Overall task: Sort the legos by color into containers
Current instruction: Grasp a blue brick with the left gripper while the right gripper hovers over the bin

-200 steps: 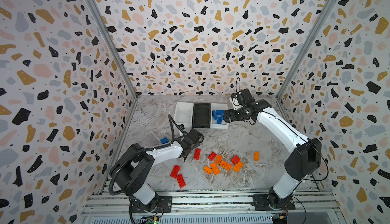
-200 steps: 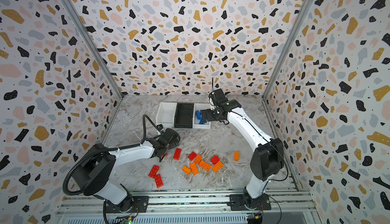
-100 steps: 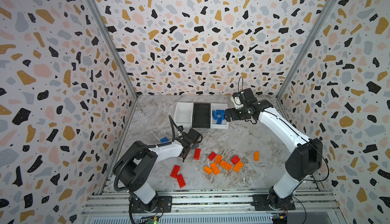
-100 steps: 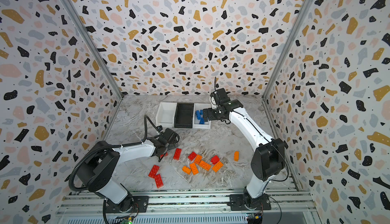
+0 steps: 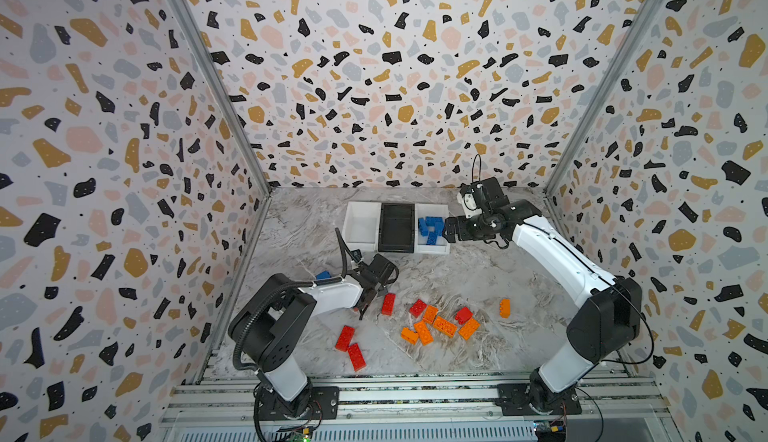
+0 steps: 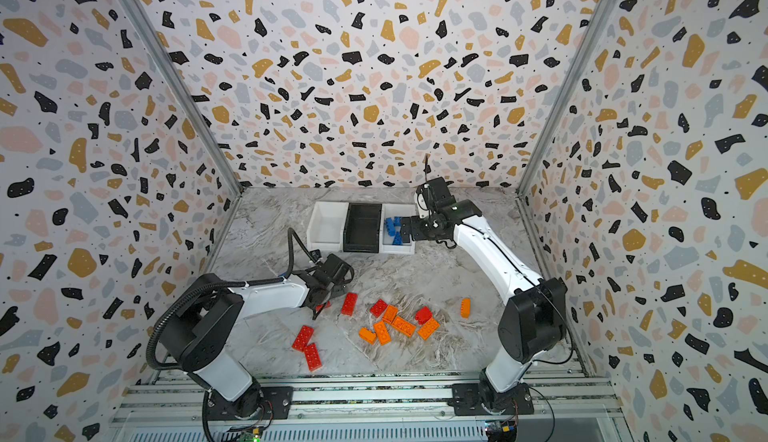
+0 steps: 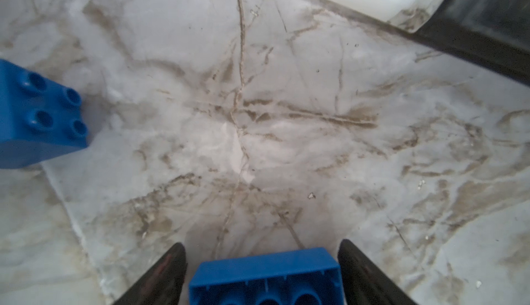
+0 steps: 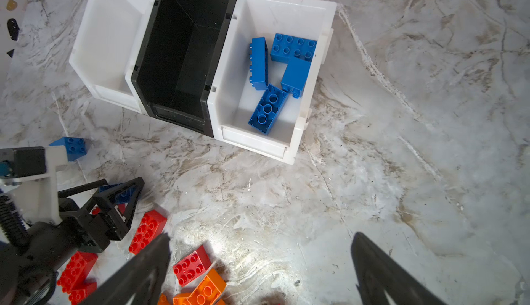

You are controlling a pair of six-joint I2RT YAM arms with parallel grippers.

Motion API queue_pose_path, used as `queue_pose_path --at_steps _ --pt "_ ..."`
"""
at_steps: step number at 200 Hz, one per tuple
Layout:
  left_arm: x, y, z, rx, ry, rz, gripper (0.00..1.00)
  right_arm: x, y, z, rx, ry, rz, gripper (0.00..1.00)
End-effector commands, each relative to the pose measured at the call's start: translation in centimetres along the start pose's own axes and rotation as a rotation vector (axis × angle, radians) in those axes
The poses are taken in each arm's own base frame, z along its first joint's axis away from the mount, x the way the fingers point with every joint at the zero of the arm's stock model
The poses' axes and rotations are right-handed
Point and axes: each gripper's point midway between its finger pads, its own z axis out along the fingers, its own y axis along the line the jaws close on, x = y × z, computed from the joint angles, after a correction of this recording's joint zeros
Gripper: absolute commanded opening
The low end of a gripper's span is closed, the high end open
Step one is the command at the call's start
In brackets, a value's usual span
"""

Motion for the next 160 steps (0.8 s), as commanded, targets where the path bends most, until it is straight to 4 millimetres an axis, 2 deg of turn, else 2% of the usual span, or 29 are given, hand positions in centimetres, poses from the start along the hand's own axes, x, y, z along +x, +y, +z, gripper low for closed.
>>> queue_pose_path --at_steps 1,53,78,90,114,160 --pt "1.3 0.5 0.4 -0.024 0.068 0.011 0.75 0.2 0.0 -1.8 0.012 -0.024 0.009 0.99" --pt "1.7 1.2 -0.3 -0.028 0.083 -0.014 0.61 1.1 -0.4 -2.2 0.022 -0.022 0.01 0.99" --pt "0.7 0.1 -0.7 -0.02 0.081 0.003 0.49 1.1 -0.5 -2.5 0.026 -0.03 0.005 0.99" --pt "-0.4 -1.0 -1.1 -0.012 0.073 0.027 0.45 1.1 -0.6 -2.8 0.032 -0.039 0.003 0.99" --pt "-3.8 -4.0 -2.6 0.008 0.024 0.099 0.44 1.5 -1.4 -3.4 0.064 -0.056 0.002 0.99" --pt "-10.2 -12.0 -5.1 0.112 -0.071 0.154 0.45 4.0 -3.6 -5.4 0.114 -0.094 0.078 0.99"
